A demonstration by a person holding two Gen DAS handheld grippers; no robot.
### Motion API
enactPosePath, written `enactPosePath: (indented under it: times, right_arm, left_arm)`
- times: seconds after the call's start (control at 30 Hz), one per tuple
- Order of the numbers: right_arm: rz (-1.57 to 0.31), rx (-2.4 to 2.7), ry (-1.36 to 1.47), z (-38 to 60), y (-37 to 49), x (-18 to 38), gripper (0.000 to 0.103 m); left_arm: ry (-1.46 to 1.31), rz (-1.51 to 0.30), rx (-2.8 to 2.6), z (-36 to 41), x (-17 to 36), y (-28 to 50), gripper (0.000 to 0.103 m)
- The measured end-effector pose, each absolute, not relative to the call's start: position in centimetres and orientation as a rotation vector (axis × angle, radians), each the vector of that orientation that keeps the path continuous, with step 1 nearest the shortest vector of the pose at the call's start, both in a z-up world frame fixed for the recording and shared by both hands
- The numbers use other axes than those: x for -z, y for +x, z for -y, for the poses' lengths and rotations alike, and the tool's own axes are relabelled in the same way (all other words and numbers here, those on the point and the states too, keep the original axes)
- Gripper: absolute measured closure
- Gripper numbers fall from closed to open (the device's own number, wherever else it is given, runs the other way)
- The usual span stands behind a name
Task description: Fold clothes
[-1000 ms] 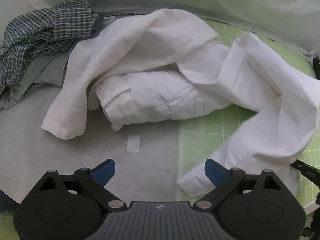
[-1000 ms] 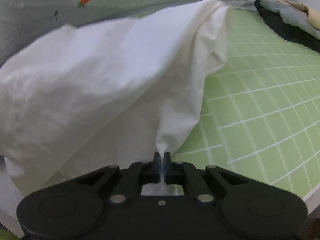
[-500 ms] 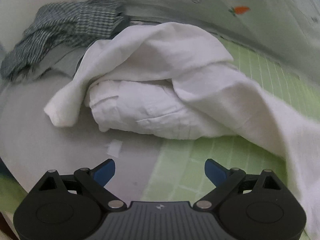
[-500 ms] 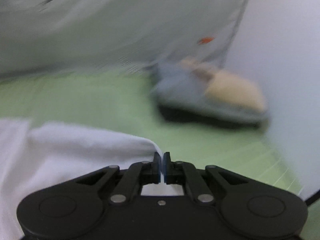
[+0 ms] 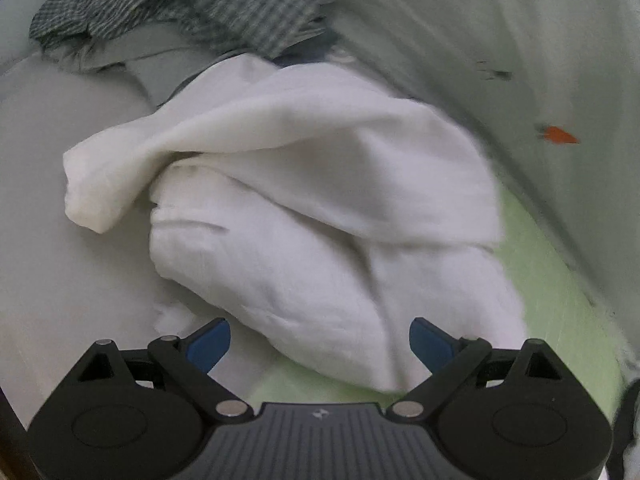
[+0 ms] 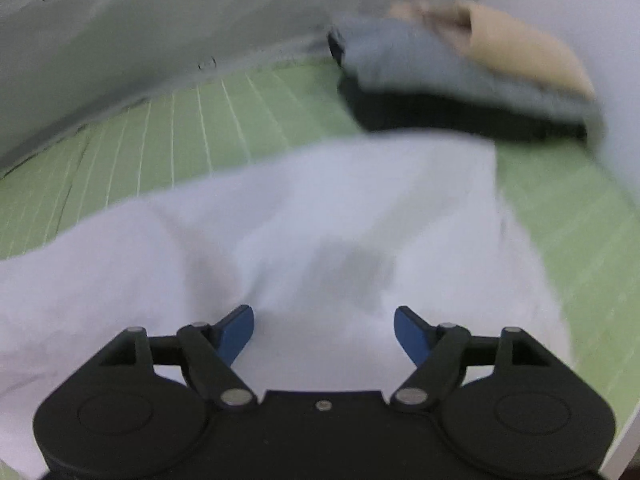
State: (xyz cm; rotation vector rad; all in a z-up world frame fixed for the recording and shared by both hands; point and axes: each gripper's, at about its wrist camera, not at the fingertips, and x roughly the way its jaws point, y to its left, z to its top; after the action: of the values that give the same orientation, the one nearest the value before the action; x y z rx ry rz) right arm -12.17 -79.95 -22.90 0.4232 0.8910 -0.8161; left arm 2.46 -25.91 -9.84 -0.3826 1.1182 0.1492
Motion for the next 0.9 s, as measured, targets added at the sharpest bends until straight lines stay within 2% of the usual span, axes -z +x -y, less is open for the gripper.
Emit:
enactPosePath:
  times: [0.07,0.2,0.37,0.7,0.9]
  right_arm:
    - [-0.870,0.874,0.457,79.2,-12.3,23.6,0.018]
    - [-0.877,0.886,0.470,79.0,-12.1,23.6,0.015]
    - [-0.876,0.927,0.485,79.4,-11.6,23.9,0.000]
    - [-0.854,0.945,0.484,83.7,-8.0,24.3,0.000]
    - [-0.846,0.978,0.487,84.7,-6.5,24.4,0.000]
  left_arm:
    - [-0.336,-1.138,-0.183,25.6,10.9,3.4,0.007]
    - [-0.347,-1.125,-0.167,25.7,11.7,5.1,0.010]
    - [-0.182,-1.098,-0.136,28.8,11.9,8.8,0.010]
    - [-0.053,-1.011,-0.018,35.5,13.2,18.4,0.010]
    - [-0.124,-1.020,-0.038,36.3,11.6,18.5,0.011]
